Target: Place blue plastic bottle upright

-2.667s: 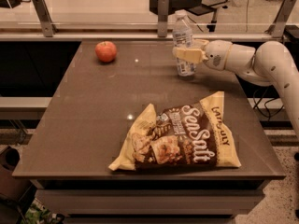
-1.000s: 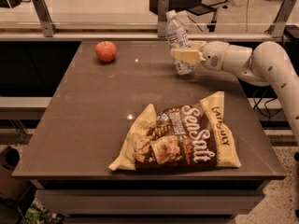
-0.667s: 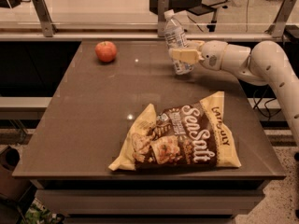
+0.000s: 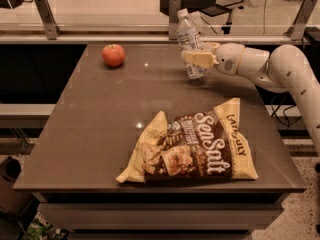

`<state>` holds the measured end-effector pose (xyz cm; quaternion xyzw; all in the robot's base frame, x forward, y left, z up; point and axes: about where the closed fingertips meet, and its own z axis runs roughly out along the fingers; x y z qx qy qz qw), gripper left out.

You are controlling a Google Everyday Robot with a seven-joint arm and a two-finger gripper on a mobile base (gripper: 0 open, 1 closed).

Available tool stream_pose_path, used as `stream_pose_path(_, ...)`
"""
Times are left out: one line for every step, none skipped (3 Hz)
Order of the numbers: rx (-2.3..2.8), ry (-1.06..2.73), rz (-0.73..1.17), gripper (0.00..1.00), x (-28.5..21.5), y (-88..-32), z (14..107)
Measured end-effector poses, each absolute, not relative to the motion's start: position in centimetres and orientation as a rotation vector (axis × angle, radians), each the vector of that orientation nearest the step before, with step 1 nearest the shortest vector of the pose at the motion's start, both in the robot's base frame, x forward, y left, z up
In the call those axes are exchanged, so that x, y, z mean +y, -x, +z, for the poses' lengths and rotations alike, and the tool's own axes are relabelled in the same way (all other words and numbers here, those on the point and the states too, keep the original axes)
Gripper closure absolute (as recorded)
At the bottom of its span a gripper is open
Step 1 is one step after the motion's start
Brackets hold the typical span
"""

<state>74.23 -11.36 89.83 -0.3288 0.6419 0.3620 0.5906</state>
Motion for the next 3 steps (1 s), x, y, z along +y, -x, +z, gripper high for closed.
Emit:
stream_pose_path(1.451,0.732,0.844,1.0,-11.4,-74.2,89.7)
stream_pose_path(1.401,0.684,0.85,1.0,-11.4,-74.0,88.8)
stream_pose_path(1.343,0.632,0.854,1.0,-11.3,-73.8,87.6)
